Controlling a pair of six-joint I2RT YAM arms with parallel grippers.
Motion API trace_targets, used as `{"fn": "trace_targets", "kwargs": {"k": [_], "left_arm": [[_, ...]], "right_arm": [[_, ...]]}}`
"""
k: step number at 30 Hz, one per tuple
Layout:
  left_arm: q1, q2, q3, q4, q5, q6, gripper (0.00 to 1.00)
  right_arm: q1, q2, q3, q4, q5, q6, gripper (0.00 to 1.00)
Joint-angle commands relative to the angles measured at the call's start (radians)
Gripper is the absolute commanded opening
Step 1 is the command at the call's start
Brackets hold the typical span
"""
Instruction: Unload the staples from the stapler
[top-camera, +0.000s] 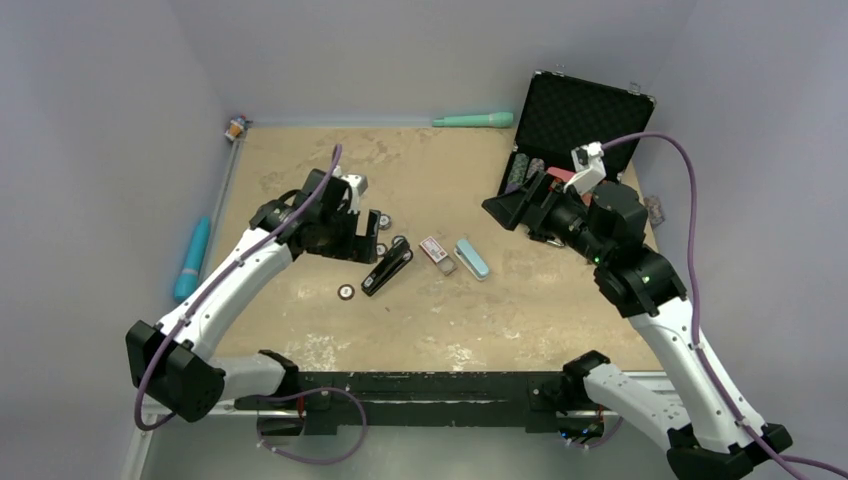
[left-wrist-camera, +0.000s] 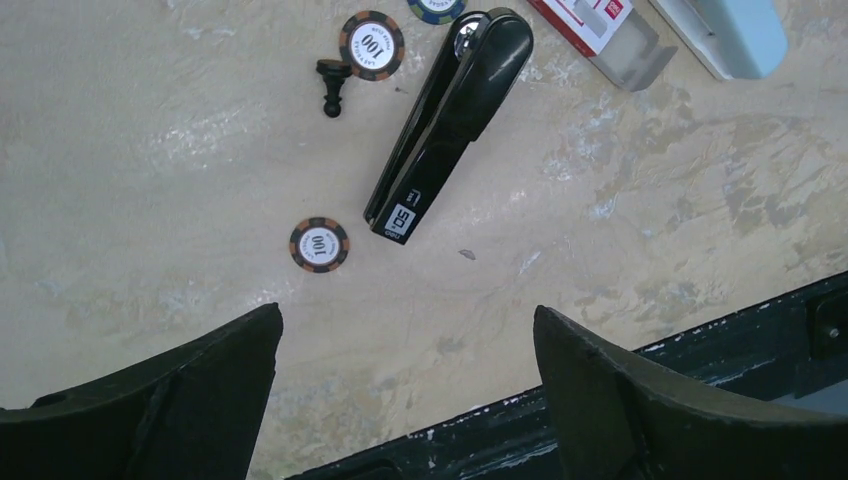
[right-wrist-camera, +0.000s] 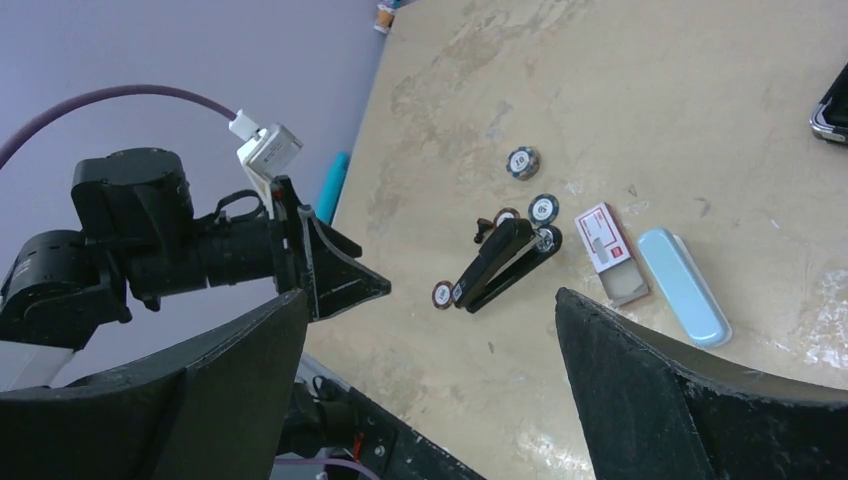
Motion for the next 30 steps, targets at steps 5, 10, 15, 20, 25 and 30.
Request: {"fn": "trace_targets", "kwargs": {"k": [5, 10, 15, 20, 25, 30], "left_arm": [[-0.017, 0.055, -0.018, 0.239, 0.071, 0.158, 1.0], [-0.018, 0.136, -0.021, 0.28, 0.068, 0.212, 1.0], [-0.026, 0.227, -0.023, 0.31, 0.133, 0.273, 1.0], [-0.03, 0.299, -0.015, 0.337, 0.13, 0.254, 1.0], [-0.036, 0.371, 0.004, 0.354, 0.103, 0.245, 1.0], [-0.039, 0.458, 0.058, 0.33, 0.1, 0.26, 1.0]], "right_arm": [[-0.003, 0.033, 0.001, -0.088, 0.012, 0.052, 0.99], [-0.002, 0.016, -0.051, 0.004, -0.046, 0.038, 0.99], [-0.003, 0.077, -0.024, 0.041, -0.114, 0.021, 0.99], [-0.003, 0.118, -0.018, 0.023, -0.149, 0.018, 0.99], [-0.003, 0.085, -0.042, 0.079, -0.168, 0.031, 0.99], [-0.003, 0.089, -0.019, 0.121, -0.186, 0.019, 0.99]]}}
